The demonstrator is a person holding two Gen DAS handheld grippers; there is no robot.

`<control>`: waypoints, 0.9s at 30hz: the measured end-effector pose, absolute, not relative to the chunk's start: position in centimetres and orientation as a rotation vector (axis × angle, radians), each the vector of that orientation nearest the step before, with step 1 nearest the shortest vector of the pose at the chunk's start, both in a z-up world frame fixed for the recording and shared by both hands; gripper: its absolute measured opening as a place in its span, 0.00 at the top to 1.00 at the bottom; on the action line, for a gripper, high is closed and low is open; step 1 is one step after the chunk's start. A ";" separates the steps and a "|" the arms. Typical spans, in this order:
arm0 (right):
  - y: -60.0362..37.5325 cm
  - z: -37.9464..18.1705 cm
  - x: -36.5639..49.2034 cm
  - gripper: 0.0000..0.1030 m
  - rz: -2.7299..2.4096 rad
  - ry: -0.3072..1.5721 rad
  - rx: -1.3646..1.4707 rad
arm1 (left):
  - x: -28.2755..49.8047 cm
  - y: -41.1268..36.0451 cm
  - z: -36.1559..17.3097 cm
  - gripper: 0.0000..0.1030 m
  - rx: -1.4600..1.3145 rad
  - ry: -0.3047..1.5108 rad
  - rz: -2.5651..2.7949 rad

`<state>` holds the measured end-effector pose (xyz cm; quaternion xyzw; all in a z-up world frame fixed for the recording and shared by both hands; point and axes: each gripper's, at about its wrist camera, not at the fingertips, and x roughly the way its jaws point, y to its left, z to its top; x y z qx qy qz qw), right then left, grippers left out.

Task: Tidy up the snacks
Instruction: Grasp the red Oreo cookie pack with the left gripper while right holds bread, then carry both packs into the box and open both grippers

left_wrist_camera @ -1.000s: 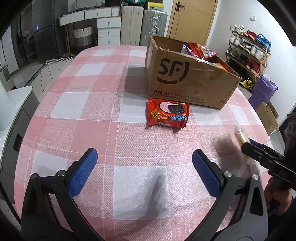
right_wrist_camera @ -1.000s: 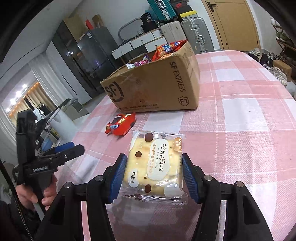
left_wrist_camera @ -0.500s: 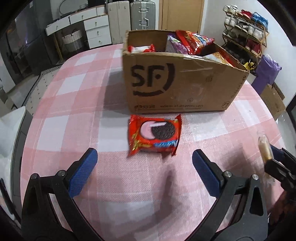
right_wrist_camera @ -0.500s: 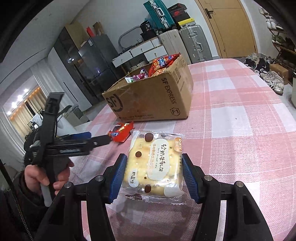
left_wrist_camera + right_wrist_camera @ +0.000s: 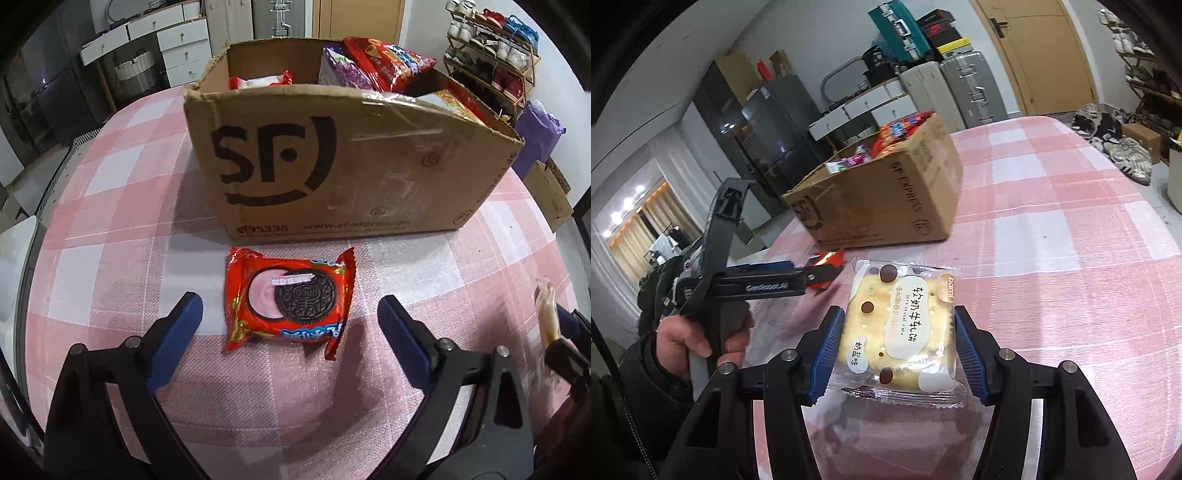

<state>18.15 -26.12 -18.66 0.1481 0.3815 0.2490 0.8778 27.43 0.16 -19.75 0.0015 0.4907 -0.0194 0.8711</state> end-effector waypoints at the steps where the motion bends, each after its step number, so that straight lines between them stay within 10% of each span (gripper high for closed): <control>1: -26.3 -18.7 18.2 0.42 0.513 0.795 0.314 | 27.5 0.2 -19.8 0.16 -0.007 1.026 -0.052; 9: -26.5 -18.8 18.1 0.42 0.515 0.797 0.315 | 28.2 1.4 -20.6 0.53 -0.111 1.032 -0.164; 27: -25.6 -17.6 17.6 0.42 0.510 0.787 0.272 | 25.0 1.6 -19.0 0.56 -0.098 0.987 -0.196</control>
